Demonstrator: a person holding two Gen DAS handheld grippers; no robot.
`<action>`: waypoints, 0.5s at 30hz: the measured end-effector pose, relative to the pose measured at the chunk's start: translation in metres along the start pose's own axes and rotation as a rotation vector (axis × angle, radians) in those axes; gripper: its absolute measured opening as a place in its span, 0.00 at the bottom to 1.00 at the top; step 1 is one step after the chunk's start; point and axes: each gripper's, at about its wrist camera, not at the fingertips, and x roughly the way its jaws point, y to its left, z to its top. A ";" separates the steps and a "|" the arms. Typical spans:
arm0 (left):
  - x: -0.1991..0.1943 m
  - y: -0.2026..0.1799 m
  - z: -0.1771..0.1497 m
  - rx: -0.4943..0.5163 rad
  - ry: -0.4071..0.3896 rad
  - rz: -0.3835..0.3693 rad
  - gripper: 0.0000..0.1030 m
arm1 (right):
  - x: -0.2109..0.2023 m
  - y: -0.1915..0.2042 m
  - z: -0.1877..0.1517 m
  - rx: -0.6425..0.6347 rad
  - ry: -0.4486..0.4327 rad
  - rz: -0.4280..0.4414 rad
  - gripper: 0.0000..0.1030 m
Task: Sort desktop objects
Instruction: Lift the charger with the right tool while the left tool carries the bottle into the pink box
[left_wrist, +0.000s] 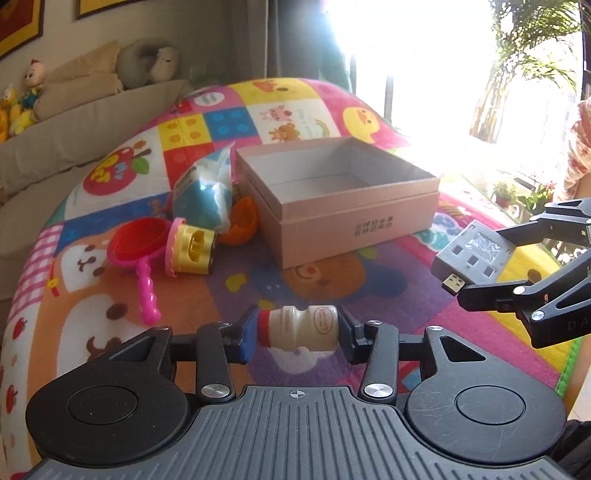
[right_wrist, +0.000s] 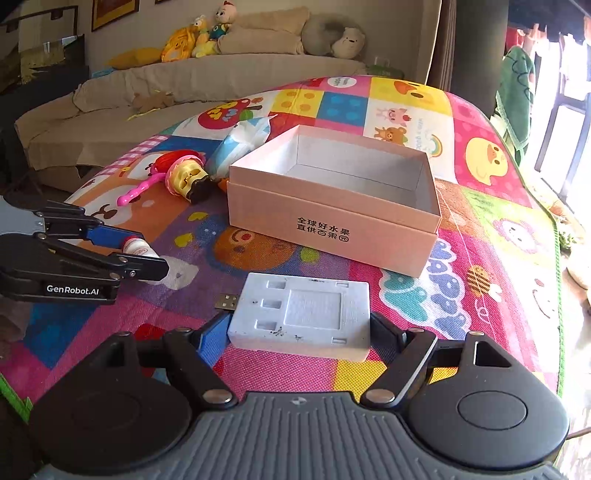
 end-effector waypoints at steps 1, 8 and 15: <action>-0.006 -0.002 0.011 0.016 -0.044 -0.001 0.47 | -0.008 -0.005 0.005 0.000 -0.023 -0.002 0.77; 0.022 -0.007 0.102 0.097 -0.252 0.003 0.47 | -0.026 -0.041 0.076 0.002 -0.260 -0.161 0.77; 0.069 0.033 0.144 -0.024 -0.217 0.039 0.79 | 0.047 -0.056 0.129 0.008 -0.224 -0.190 0.82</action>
